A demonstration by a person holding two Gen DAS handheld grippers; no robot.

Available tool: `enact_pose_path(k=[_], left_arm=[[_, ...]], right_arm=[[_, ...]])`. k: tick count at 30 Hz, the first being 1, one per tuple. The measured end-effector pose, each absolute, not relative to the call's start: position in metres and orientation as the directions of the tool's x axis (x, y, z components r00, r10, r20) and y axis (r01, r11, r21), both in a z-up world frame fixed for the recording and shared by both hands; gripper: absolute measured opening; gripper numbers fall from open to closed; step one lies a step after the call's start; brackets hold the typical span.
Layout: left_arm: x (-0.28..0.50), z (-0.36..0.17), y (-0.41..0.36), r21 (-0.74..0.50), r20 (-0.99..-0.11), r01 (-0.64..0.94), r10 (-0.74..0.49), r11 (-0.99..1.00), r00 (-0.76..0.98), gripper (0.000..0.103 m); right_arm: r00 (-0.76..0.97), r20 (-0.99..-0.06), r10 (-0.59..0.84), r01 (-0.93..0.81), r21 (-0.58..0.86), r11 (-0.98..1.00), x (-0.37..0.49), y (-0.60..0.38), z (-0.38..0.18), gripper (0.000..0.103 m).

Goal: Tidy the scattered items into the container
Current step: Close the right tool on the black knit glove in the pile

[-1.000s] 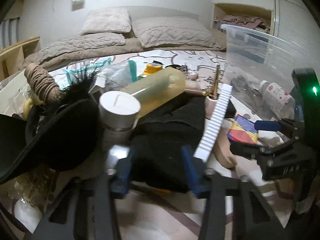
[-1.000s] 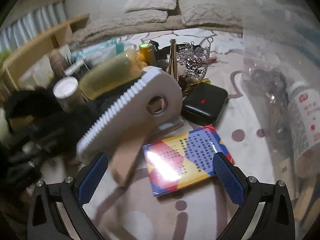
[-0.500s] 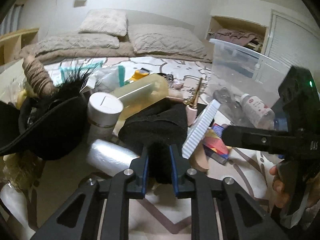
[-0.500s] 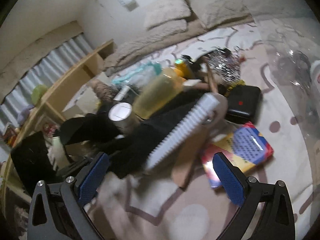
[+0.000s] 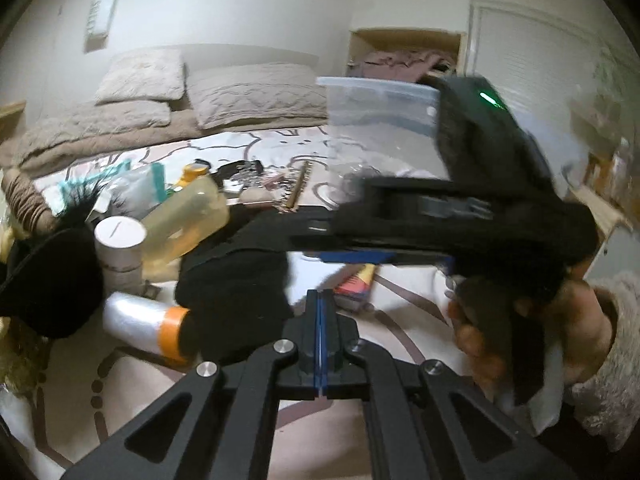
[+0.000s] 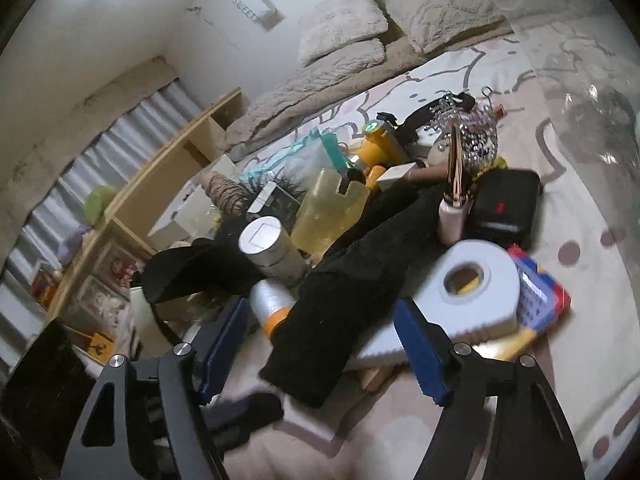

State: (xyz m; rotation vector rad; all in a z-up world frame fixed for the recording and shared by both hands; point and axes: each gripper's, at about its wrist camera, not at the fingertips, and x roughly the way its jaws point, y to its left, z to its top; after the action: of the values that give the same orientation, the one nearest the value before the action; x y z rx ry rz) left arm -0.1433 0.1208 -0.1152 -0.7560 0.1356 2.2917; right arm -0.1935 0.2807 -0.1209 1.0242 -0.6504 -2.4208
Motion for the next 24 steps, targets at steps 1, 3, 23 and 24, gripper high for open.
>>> enact_pose_path(k=[1,3,23,24], left_arm=[[-0.142,-0.116,0.122,-0.108,-0.558,-0.659,0.595,-0.744,-0.579,0.001],[-0.141,-0.117,0.123,-0.095,-0.563,-0.656,0.584,-0.749,-0.585,0.001],[-0.166,-0.111,0.065,-0.159,-0.523,-0.445,0.458,-0.881,-0.719,0.073],[-0.168,-0.111,0.063,-0.168,-0.523,-0.436,0.454,-0.884,-0.721,0.078]], right_arm=[[-0.638,-0.556,-0.533,0.198,0.550,-0.811,-0.199,0.279,-0.120,0.075],[-0.636,-0.579,-0.510,0.179,0.532,-0.828,-0.209,0.277,-0.123,0.075],[-0.594,-0.704,-0.390,0.232,0.314,-0.920,-0.249,0.248,-0.147,0.054],[-0.588,-0.702,-0.402,0.236,0.326,-0.915,-0.249,0.249,-0.149,0.052]])
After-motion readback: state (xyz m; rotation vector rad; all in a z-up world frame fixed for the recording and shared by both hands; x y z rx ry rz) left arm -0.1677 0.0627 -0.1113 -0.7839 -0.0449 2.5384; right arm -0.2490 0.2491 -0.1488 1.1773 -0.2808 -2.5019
